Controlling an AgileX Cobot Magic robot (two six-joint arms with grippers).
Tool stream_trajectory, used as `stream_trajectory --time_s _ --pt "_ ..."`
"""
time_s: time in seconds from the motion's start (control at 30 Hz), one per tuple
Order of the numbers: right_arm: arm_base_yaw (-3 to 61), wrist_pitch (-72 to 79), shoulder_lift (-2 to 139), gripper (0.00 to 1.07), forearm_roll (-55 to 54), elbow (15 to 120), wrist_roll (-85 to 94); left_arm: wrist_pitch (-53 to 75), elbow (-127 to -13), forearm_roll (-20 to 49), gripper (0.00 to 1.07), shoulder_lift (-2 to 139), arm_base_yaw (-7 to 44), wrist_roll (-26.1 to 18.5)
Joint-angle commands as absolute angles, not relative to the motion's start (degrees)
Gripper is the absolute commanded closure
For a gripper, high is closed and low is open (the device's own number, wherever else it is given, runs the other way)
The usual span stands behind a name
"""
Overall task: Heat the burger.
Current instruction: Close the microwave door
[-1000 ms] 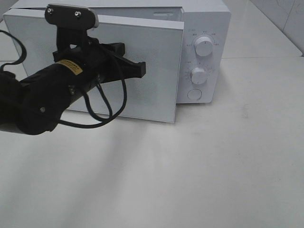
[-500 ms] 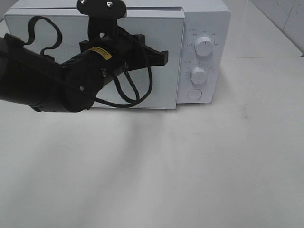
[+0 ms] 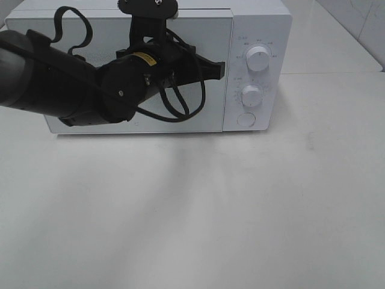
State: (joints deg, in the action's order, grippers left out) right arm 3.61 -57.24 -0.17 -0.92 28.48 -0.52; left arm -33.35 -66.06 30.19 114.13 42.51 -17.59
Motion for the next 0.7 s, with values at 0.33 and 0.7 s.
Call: stream_trajectory --time_s 0.33,0.7 --pt "3.15 -57.12 -1.89 0.32 -1.03 28.48 -1.2 -28.42 -68.01 33.58 1.07 113.16 40.51 -20.68" --pt "3.15 -57.12 -1.89 0.32 -1.03 28.48 -1.89 -17.48 -61.48 33.69 1.07 106.74 43.6 -22.17"
